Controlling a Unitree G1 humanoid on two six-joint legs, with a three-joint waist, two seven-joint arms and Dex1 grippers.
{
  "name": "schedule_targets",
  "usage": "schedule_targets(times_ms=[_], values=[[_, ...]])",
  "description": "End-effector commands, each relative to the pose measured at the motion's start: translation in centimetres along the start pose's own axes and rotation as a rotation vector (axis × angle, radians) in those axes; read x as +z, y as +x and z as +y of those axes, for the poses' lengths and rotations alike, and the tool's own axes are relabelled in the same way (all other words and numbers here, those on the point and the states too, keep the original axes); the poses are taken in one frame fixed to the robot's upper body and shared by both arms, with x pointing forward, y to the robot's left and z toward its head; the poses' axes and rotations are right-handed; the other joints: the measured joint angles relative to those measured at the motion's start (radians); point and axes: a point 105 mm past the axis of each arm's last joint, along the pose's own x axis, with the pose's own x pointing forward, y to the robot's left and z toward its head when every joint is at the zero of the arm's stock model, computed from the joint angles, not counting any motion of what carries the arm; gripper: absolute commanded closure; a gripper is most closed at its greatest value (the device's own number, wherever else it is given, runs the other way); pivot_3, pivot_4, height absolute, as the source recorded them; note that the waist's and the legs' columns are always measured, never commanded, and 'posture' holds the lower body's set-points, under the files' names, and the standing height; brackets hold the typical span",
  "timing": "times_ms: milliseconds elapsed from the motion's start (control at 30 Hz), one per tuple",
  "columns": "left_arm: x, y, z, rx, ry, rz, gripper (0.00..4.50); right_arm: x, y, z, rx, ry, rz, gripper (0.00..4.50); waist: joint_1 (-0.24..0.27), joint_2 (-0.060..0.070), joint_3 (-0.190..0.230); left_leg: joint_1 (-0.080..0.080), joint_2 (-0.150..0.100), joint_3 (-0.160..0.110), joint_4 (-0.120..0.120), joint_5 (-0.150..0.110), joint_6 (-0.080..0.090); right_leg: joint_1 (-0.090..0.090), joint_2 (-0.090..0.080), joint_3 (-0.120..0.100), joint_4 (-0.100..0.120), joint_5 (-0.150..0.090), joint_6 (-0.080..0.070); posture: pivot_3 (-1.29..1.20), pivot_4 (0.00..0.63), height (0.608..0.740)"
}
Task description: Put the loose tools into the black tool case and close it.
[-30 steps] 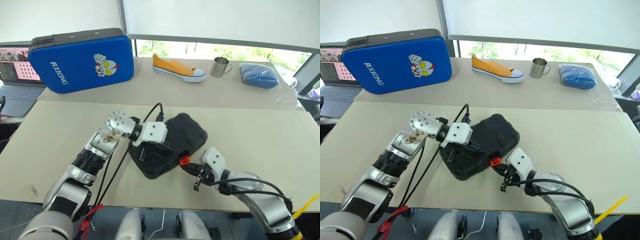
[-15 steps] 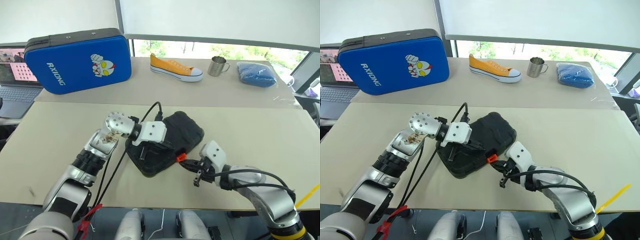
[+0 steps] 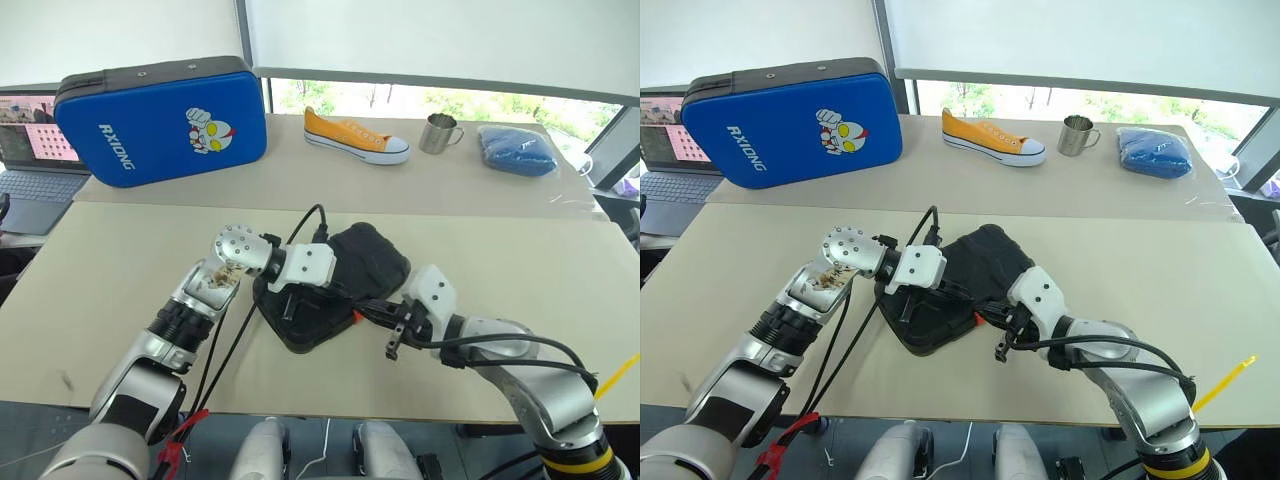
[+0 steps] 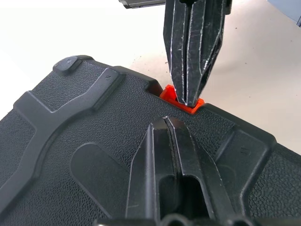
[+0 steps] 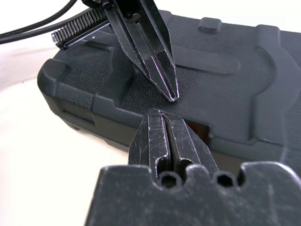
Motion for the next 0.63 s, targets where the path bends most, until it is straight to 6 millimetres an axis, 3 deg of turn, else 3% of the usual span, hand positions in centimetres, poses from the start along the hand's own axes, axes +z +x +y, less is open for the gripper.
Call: schedule_targets(times_ms=[33,67,233,300,333,400,433,500,633], values=[[-2.9,-2.8,-1.2,0.003,-0.165,0.090,3.98,1.4,-3.3,0.4,0.078,-0.013,-0.004,3.89,0.000,0.000,0.000,0.000,0.000,0.000,0.000,0.000,0.000,0.000,0.000,0.000,0.000,0.000,0.000,0.00,0.150,0.739],[-3.3,-4.3,-1.4,0.026,-0.211,0.102,3.78,1.3,-4.3,0.4,0.109,-0.021,0.016,3.70,-0.003,0.000,0.000,-0.001,0.000,0.000,0.000,0.000,0.000,-0.001,0.000,0.000,0.000,0.000,0.000,0.00,0.150,0.739],[-4.0,-10.1,-2.5,0.140,-0.377,0.135,1.96,1.3,-8.1,-0.3,0.192,-0.034,0.084,1.94,-0.027,0.000,0.000,0.004,0.002,0.000,-0.006,0.000,0.000,0.000,0.001,0.000,0.000,-0.001,-0.002,0.00,0.150,0.739],[-3.5,-14.2,-3.4,0.219,-0.521,0.109,1.25,1.6,-10.1,-1.2,0.222,-0.011,0.119,1.28,-0.028,0.001,0.000,0.005,0.002,0.000,-0.007,0.000,0.000,0.000,0.002,0.000,0.001,-0.002,-0.003,0.00,0.150,0.739],[-3.0,-16.0,-3.8,0.255,-0.584,0.092,1.12,1.8,-11.0,-1.7,0.231,0.006,0.130,1.11,-0.029,0.000,0.001,0.005,0.003,0.000,-0.007,0.000,0.000,-0.001,0.001,0.001,0.001,-0.002,-0.003,0.00,0.150,0.739],[-2.1,-18.2,-4.5,0.311,-0.664,0.074,0.24,2.1,-12.2,-2.6,0.236,0.030,0.141,0.22,-0.029,-0.001,0.004,0.002,0.003,0.001,-0.007,0.000,0.000,-0.003,0.001,0.000,0.000,-0.002,-0.003,0.00,0.150,0.739],[-1.8,-19.1,-4.8,0.344,-0.688,0.075,0.03,2.2,-12.6,-3.0,0.233,0.039,0.145,0.01,-0.027,-0.002,0.004,0.002,0.004,0.001,-0.007,0.000,0.000,-0.003,0.001,0.000,0.000,-0.002,-0.003,0.00,0.150,0.739],[-1.7,-20.9,-5.4,0.437,-0.733,0.091,0.03,2.5,-13.4,-3.9,0.229,0.053,0.147,0.01,-0.016,-0.002,0.005,0.002,0.004,0.000,-0.007,0.000,0.000,-0.002,-0.001,-0.001,0.000,-0.002,-0.003,0.00,0.150,0.739],[-0.5,-22.7,-5.8,0.531,-0.756,0.044,0.03,3.0,-13.7,-5.2,0.226,0.090,0.101,0.01,-0.001,-0.002,0.005,0.002,0.003,0.001,-0.007,0.000,0.000,-0.002,-0.003,-0.001,-0.002,-0.003,-0.002,0.00,0.150,0.739]])
